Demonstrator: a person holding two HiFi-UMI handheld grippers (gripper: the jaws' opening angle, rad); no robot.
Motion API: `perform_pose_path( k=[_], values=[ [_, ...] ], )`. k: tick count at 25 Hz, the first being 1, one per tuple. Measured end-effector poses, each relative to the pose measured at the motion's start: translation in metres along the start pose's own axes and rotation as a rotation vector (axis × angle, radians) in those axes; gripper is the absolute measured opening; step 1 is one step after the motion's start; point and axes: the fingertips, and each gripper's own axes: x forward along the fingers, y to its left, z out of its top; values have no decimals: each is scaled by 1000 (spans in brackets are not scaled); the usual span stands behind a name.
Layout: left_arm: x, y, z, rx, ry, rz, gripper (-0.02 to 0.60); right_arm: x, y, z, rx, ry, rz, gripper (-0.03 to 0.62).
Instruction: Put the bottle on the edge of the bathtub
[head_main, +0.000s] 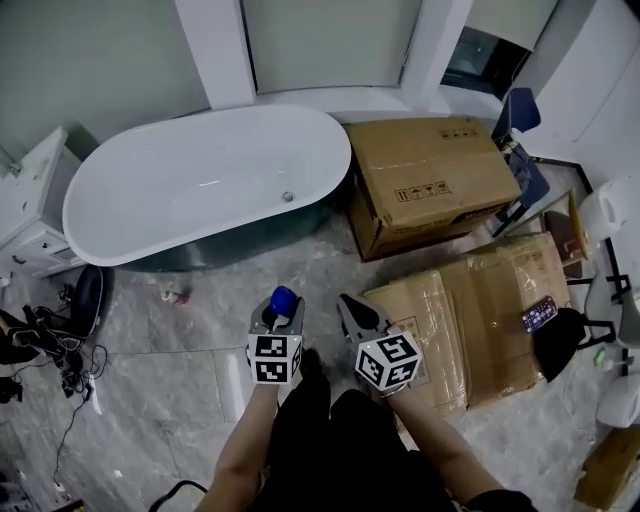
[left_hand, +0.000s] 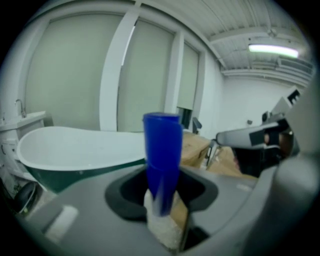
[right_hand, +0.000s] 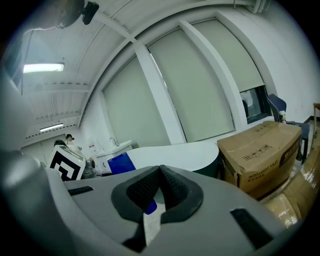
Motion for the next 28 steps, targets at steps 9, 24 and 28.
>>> perform_pose_path(
  k=[9,24,28],
  values=[
    [82,42,13,18,22,-38,160,66,-41,-4,62,27,-41,2],
    [311,71,-105,112,16,-123,160,203,-175,-143,169,-26,-135,2],
    [371,80,-149,138,-1,-139,160,231,-208,-181,169,-63,-146,2]
  ],
)
